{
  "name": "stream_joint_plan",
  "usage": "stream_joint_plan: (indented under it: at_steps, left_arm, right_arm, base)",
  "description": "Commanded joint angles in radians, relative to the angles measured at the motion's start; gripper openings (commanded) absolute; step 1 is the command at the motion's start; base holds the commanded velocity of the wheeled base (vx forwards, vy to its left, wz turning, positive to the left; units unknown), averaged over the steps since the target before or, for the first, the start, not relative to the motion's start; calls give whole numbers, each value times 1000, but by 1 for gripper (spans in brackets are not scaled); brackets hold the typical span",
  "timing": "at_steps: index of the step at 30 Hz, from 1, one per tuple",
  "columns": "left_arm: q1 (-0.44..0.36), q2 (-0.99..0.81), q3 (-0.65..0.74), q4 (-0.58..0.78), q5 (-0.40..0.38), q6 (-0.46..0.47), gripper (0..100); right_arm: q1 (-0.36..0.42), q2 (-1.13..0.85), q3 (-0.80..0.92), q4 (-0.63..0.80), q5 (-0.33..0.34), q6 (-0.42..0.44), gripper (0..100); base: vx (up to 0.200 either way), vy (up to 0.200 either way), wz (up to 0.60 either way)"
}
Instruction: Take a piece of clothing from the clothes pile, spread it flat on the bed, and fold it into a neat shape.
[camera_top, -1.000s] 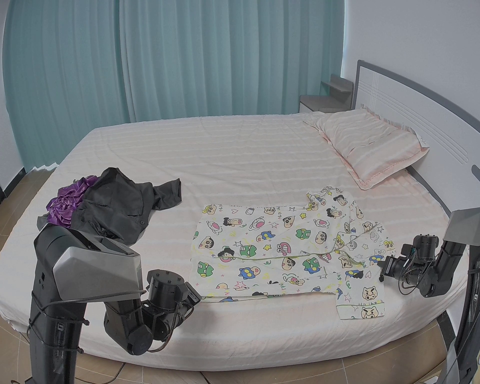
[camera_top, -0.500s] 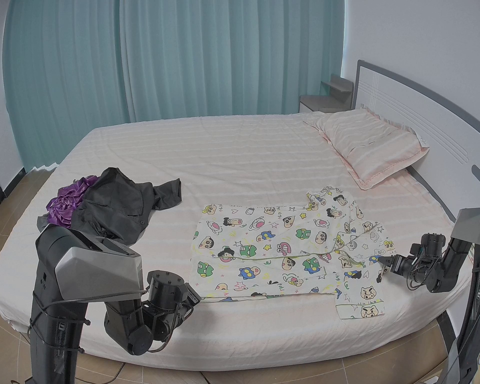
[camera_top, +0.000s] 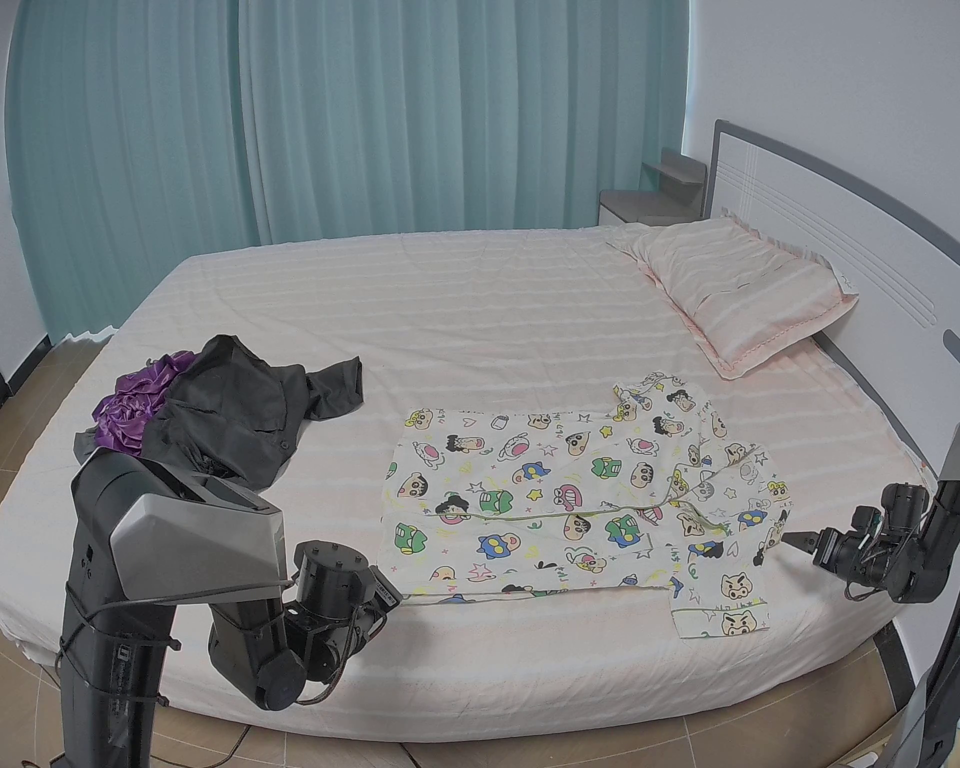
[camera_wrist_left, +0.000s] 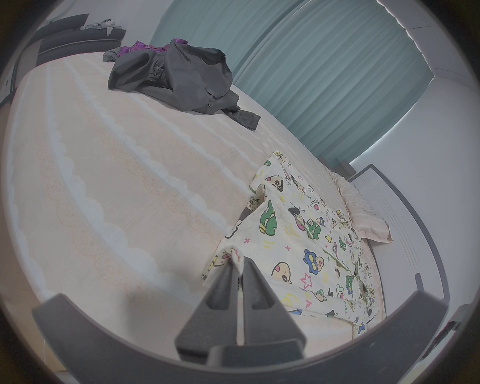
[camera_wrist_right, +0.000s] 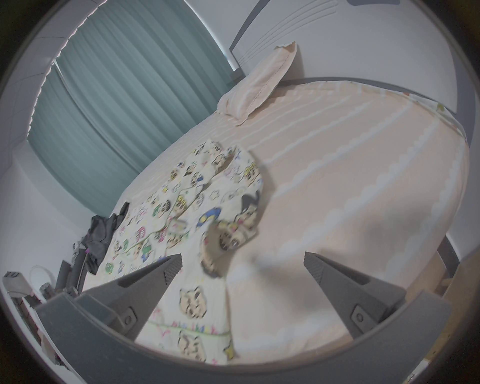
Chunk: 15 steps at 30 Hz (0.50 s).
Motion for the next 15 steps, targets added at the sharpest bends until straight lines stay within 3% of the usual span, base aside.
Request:
stream_joint_plan:
  at_steps: [1, 8, 15]
  left_arm:
    - [1, 1, 0, 0, -1, -1, 0]
    - [1, 1, 0, 0, -1, -1, 0]
    - [-1, 1, 0, 0, 1, -1, 0]
  right_arm:
    - [28, -62, 115, -34, 43, -25, 100]
    - [89, 19, 233, -49, 68, -263, 100]
    - [166, 56, 256, -105, 62, -265, 100]
  base:
    - [0, 0, 0]
    - [0, 0, 0]
    - [0, 0, 0]
